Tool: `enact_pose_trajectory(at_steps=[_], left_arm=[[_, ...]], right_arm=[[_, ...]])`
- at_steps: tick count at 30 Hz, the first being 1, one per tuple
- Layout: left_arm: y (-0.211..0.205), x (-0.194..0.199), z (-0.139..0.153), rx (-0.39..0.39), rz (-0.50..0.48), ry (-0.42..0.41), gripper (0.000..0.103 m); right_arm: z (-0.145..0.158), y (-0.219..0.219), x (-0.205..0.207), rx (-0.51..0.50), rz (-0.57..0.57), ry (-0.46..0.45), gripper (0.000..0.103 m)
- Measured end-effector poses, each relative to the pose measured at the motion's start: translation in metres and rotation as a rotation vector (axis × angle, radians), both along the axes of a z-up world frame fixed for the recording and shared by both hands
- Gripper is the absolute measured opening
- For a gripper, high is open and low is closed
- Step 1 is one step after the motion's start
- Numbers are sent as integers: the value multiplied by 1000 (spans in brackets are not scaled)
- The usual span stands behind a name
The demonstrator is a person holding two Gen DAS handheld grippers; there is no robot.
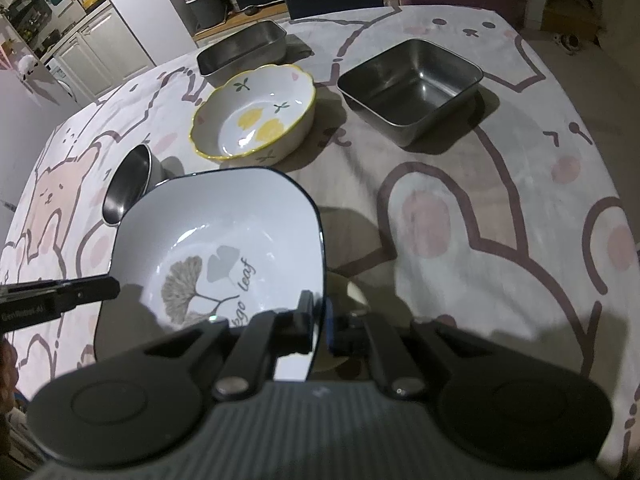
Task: Organize plates and bowls
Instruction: 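Lower the white plate onto the cloth beside the cream bowl and open both grippers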
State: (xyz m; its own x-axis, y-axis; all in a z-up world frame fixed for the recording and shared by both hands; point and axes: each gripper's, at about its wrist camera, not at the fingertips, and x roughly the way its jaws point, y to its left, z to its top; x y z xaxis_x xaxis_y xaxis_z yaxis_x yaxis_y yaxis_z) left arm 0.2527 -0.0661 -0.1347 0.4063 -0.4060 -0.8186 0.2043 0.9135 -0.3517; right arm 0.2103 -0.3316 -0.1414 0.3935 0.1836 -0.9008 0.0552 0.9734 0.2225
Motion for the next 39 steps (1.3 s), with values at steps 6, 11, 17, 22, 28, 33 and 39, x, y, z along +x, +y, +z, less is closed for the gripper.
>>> enact_pose_trajectory(at_steps=[6, 11, 17, 22, 28, 33, 39], left_arm=[[0, 0, 0, 1, 1, 3, 6], [0, -1, 1, 5, -4, 4, 8], [2, -5, 3, 5, -12, 7, 11], [4, -9, 6, 5, -15, 0, 15], [6, -13, 9, 4, -13, -5, 15], [6, -13, 9, 5, -13, -4, 16], [6, -13, 9, 5, -16, -3, 16]], right_arm=[[0, 0, 0, 6, -1, 1, 7], [-1, -2, 0, 12, 2, 4, 8], [2, -1, -1, 3, -1, 4, 8], [4, -3, -5, 5, -5, -4, 8], [6, -4, -8, 2, -7, -12, 8], [6, -3, -9, -3, -7, -11, 8], [0, 0, -4, -6, 17, 10, 9]])
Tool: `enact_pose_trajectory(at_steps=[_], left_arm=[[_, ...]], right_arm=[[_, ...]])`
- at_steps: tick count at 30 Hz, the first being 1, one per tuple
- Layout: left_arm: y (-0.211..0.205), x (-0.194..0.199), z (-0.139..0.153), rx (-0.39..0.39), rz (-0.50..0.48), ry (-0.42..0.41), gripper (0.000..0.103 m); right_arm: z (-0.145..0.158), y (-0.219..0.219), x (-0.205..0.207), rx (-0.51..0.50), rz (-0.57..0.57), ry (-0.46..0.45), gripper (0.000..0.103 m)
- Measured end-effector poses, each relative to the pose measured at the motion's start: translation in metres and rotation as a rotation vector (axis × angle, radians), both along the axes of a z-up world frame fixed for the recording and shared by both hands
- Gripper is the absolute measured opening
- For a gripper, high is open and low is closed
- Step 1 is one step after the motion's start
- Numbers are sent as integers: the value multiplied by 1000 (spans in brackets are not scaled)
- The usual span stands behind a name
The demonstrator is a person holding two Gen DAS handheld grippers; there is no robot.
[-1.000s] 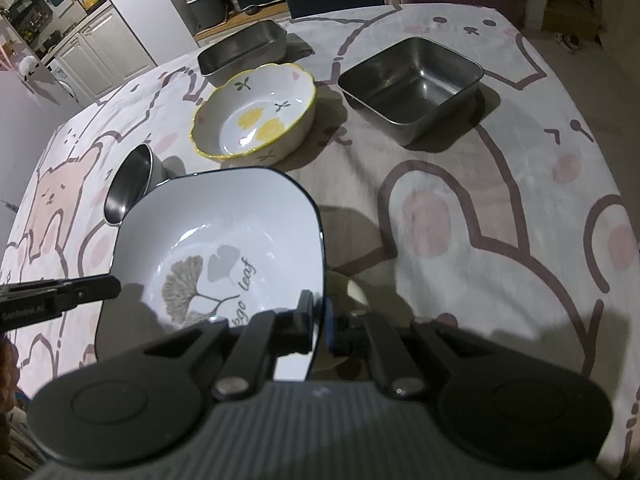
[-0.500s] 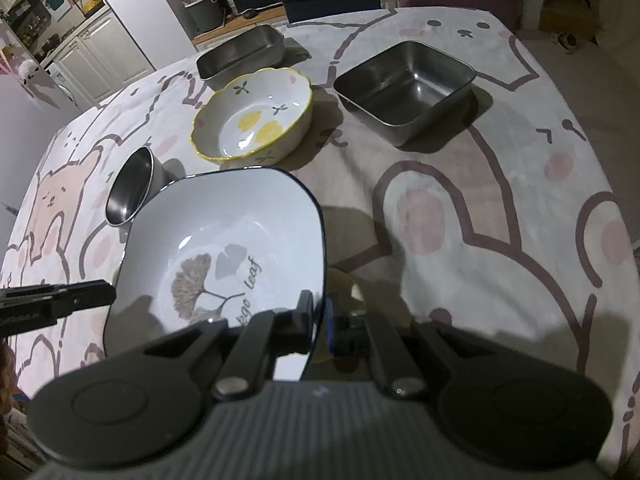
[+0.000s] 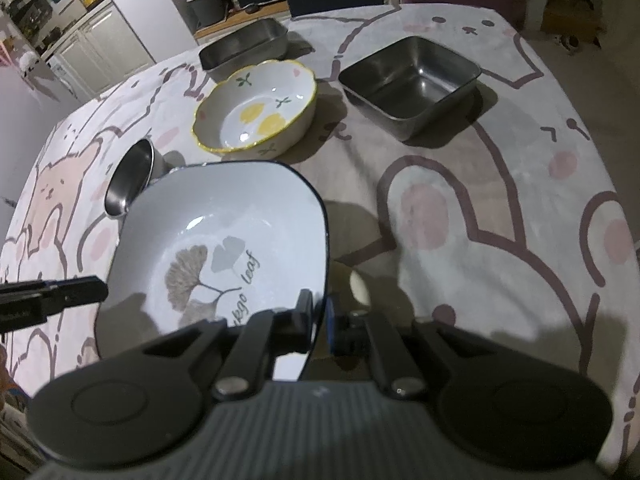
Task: Organize plates and bowls
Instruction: 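Lower the white plate onto the cloth beside the cream bowl and open both grippers, then move both tools to the yellow-rimmed lemon bowl and close on its rim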
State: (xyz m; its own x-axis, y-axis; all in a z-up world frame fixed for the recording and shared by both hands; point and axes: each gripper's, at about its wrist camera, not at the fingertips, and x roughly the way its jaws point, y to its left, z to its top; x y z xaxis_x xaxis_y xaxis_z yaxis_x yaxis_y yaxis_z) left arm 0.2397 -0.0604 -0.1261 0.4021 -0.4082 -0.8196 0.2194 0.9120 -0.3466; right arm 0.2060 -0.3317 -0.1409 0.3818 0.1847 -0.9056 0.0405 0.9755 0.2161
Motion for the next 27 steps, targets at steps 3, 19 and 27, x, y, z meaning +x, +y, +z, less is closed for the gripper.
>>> enact_pose_trajectory(at_steps=[3, 19, 27], left_arm=[[1, 1, 0, 0, 3, 2, 16], [-3, -4, 6, -7, -22, -13, 41], [-7, -15, 16, 5, -48, -57, 82]], right_arm=[[-1, 1, 2, -6, 8, 5, 10], [15, -7, -9, 37, -18, -49, 14], [31, 0, -23, 30, 14, -98, 54]])
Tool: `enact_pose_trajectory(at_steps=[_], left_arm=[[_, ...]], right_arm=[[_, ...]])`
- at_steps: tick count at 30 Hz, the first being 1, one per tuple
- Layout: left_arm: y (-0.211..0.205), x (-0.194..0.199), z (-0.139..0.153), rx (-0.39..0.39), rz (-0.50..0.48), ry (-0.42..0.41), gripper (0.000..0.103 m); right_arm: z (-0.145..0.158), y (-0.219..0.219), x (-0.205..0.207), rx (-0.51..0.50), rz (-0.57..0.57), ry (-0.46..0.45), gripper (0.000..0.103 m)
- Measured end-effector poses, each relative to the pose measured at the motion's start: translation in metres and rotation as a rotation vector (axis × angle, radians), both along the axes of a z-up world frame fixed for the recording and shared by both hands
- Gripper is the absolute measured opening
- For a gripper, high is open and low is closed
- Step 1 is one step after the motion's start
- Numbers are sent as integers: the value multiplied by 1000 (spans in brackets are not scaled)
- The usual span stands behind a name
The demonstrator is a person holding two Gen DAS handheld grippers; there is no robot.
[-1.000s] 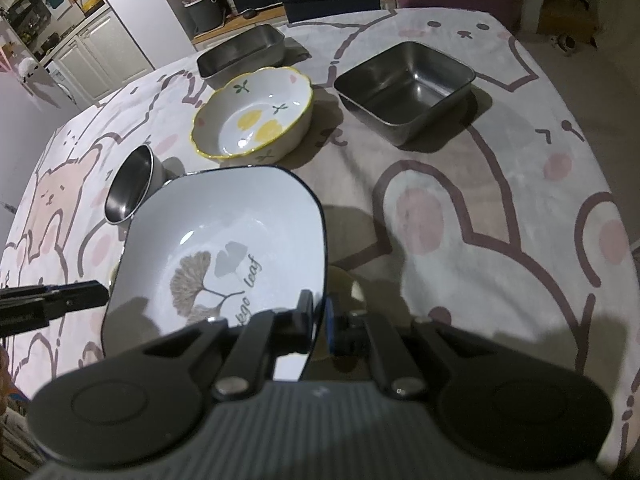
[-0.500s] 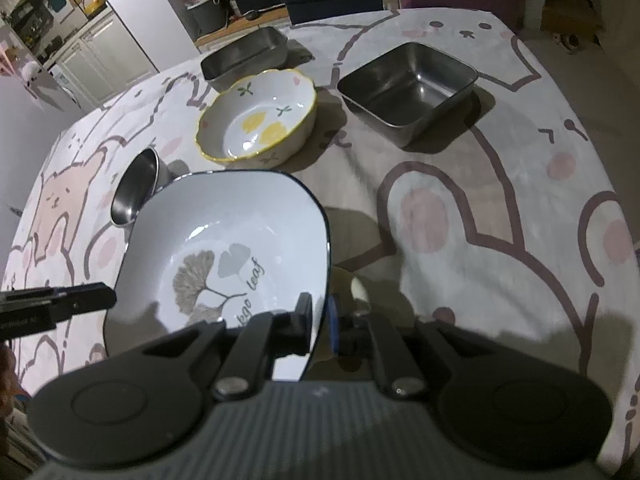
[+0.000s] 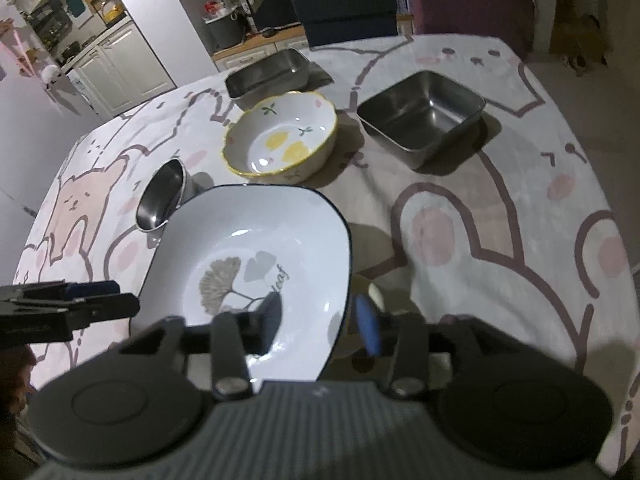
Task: Organize plates and bowls
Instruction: 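Move both tools to the yellow-rimmed lemon bowl and close on its rim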
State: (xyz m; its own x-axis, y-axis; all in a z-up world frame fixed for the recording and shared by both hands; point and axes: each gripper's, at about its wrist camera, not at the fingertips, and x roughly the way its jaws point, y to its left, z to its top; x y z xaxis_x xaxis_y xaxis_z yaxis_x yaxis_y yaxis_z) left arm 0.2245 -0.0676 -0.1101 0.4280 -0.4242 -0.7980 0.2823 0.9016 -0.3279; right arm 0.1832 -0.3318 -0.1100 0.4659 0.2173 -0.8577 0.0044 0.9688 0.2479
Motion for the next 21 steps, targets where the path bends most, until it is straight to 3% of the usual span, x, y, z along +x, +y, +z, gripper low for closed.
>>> enact_pose_trajectory(at_steps=[2, 3, 6, 8, 15, 21], left_arm=[[1, -3, 3, 0, -1, -7, 98], [1, -5, 5, -1, 0, -17, 101], [2, -9, 13, -1, 6, -60, 103], [3, -9, 19, 2, 12, -102, 103], [1, 16, 45, 0, 48, -198, 103], [-6, 72, 54, -36, 85, -216, 103]], right_arm=[[4, 2, -5, -5, 4, -9, 61], [5, 3, -7, -10, 6, -14, 70], [12, 4, -16, -19, 17, -41, 93], [18, 6, -22, -34, 18, -76, 103], [43, 3, -19, -26, -47, -213, 103], [56, 5, 25, -28, -57, -274, 103]])
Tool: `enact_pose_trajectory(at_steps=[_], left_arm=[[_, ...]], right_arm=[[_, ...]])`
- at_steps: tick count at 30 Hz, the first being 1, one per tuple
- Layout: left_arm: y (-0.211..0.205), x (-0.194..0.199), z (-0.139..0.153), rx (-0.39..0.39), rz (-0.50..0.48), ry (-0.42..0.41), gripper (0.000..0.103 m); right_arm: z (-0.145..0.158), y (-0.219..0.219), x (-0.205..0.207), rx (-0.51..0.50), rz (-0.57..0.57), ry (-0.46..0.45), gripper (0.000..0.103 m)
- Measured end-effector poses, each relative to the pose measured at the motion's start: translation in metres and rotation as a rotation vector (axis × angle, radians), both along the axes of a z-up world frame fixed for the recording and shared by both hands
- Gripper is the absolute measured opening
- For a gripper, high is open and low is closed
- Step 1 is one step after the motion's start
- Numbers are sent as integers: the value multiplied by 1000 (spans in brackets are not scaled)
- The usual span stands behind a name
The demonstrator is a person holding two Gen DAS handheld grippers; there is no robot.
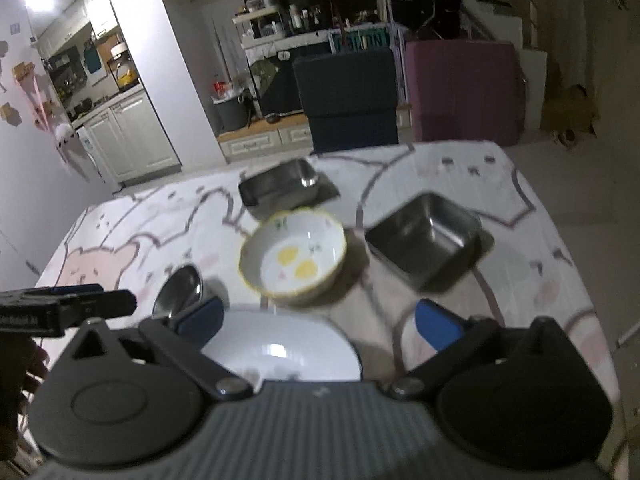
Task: Organize plates and bowls
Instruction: 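Move both tools to the yellow-rimmed lemon bowl and close on its rim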
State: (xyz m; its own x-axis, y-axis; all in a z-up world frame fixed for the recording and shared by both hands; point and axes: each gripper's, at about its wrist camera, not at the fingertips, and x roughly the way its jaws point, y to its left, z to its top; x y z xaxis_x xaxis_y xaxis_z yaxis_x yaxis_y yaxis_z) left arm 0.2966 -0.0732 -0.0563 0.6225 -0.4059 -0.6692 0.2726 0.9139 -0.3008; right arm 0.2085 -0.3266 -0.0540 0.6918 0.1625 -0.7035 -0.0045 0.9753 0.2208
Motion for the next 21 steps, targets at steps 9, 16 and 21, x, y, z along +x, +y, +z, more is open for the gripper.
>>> enact_pose_trajectory(at_steps=[9, 16, 21], left_arm=[[-11, 79, -37, -49, 3, 93, 101], [-24, 122, -72, -29, -25, 147, 80], [-30, 145, -99, -6, -12, 200, 60]], right_arm=[[-25, -22, 81, 144, 1, 105, 88], [-74, -31, 132, 233, -31, 240, 58], [-104, -29, 155, 227, -66, 309, 45]])
